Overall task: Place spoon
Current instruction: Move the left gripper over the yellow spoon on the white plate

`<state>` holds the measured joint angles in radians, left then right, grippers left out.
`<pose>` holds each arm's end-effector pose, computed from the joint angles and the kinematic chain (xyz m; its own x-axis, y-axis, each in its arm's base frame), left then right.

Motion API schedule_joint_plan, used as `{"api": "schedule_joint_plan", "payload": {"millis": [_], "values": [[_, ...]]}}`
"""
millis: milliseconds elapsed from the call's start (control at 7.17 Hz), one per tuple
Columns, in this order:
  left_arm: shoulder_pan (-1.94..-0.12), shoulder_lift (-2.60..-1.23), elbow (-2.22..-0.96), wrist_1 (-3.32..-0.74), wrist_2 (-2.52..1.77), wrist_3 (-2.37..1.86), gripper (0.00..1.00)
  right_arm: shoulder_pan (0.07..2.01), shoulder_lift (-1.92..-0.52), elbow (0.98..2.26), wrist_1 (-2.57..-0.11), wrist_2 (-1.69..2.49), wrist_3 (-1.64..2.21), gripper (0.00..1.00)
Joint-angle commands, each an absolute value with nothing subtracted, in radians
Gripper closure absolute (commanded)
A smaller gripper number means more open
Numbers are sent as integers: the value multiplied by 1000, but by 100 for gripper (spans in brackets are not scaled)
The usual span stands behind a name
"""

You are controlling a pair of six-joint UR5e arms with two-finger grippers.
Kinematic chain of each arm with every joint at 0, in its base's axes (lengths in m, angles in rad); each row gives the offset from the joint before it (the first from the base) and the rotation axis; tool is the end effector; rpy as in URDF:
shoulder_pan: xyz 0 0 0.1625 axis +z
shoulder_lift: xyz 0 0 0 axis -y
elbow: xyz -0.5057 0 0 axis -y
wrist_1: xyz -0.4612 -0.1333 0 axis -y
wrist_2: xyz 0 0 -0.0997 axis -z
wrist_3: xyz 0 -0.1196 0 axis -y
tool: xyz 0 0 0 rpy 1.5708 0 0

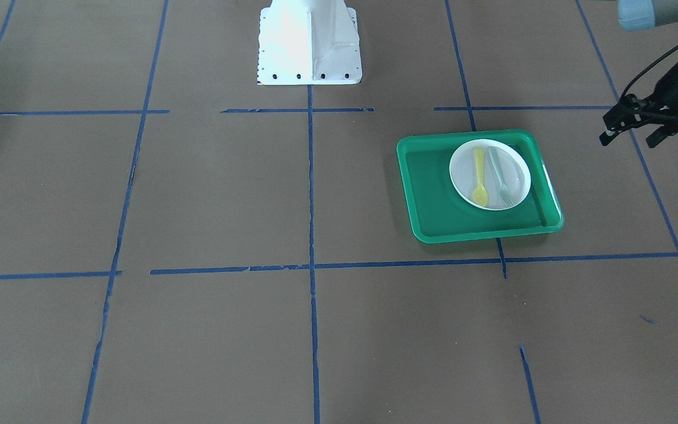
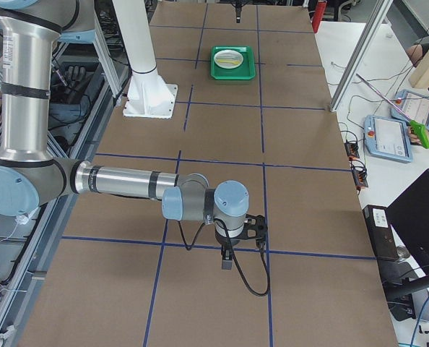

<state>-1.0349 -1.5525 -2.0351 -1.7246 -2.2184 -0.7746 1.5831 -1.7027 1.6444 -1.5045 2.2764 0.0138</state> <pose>0.2247 -0.4981 0.4916 0.6606 0.0039 -0.7507 0.0568 0.9969 0.0551 0.0618 -0.4936 0.7809 0.7610 0.0180 0.6485 -0.0228 0.9997 -0.0010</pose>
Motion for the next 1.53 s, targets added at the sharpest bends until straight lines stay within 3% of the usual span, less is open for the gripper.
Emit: {"api": "schedule_joint_plan", "payload": {"millis": [0, 140, 419, 1395], "values": [[-846, -1575, -2026, -1824, -2094, -1004, 0, 1583, -1703, 1644, -1505, 2276, 14, 0], [-794, -1630, -1988, -1824, -2053, -1049, 0, 1583, -1703, 1644, -1503, 2276, 14, 0], [-744, -1716, -1883, -1828, -2034, -1061, 11, 1583, -1703, 1644, -1505, 2276, 14, 0], [-669, -1720, -1793, -1908, -2008, -1063, 33, 1583, -1703, 1644, -1505, 2276, 14, 0]]}}
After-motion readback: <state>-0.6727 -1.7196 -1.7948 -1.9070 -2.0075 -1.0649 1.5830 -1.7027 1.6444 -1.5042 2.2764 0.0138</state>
